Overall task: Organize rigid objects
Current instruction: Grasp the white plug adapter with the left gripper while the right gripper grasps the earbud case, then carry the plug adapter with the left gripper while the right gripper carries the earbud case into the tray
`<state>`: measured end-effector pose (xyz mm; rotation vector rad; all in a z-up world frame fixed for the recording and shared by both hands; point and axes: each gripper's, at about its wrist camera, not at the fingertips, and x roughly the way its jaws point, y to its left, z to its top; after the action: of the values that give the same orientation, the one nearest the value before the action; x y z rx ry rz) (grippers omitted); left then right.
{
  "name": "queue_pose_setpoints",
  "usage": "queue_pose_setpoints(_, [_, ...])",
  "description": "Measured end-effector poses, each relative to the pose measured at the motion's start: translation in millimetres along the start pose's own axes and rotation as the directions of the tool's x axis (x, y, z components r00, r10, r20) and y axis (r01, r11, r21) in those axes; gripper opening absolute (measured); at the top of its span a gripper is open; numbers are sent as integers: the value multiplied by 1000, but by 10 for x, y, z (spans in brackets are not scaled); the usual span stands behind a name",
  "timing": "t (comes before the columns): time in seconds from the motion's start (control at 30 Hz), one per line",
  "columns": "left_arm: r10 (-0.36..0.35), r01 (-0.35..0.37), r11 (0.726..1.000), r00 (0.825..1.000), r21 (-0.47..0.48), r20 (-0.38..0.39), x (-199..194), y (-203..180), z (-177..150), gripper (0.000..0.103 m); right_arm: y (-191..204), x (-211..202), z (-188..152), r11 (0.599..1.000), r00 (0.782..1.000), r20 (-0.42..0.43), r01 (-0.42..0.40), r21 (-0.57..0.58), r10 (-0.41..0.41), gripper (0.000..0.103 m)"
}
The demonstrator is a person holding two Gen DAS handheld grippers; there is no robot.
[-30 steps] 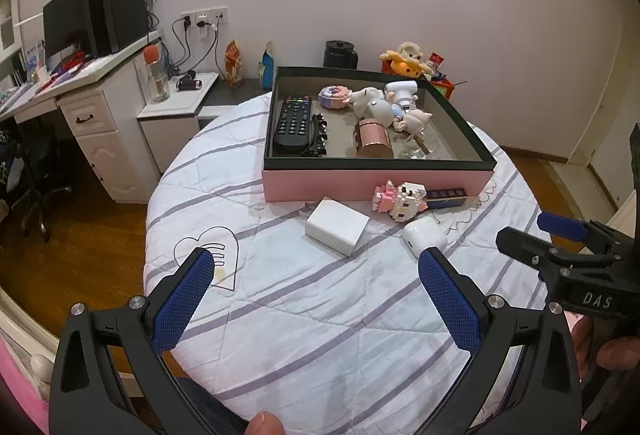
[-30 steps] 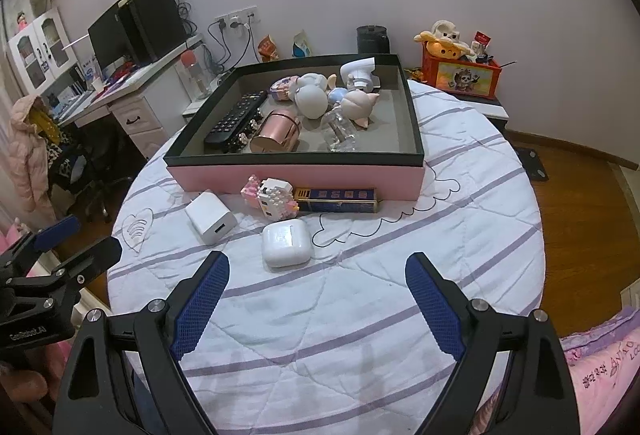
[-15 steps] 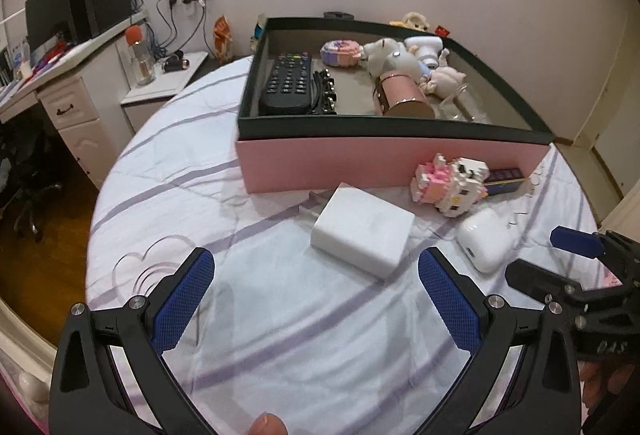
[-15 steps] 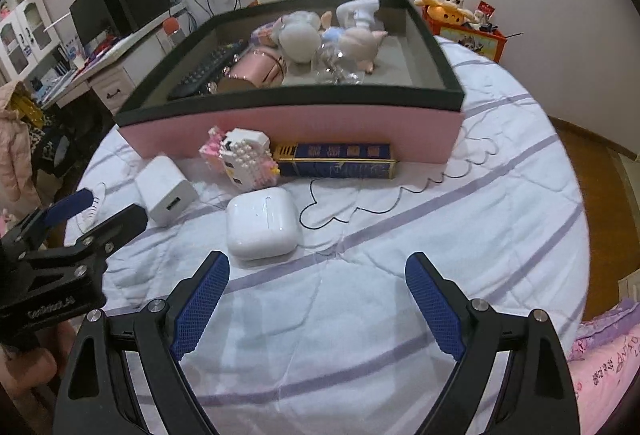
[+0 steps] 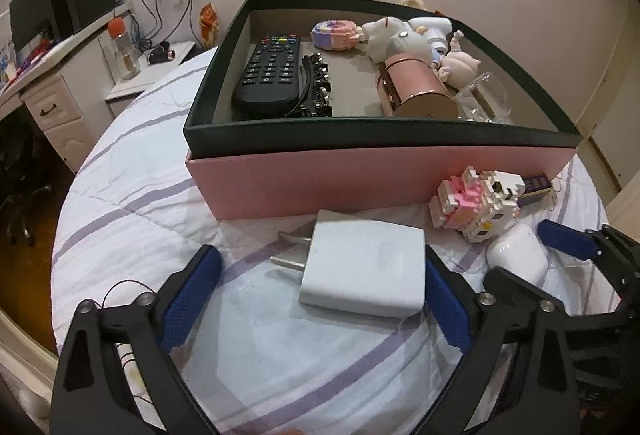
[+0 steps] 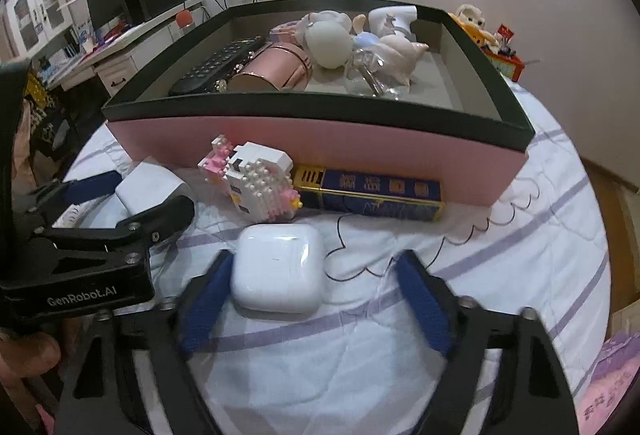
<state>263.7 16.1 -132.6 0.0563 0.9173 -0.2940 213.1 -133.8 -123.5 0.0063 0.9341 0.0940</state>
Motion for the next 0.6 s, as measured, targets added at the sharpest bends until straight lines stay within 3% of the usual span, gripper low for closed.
queue_pose_setpoints(0.17, [-16,16,1000,1000,0,21,-45,16,-10,67,64,-14,10,999,1000,8,4,-33,-4,45])
queue_pose_setpoints(0.43, [-67,68,997,997,-35,25,-159,111,-78,67,-15,-88,0,1000,1000,4,-16,7,16,45])
queue_pose_setpoints(0.6, [-64,66,996,997,-63,42,-358,199,-112,67,-112,-242,23,999,999,18,-34,36,33,45])
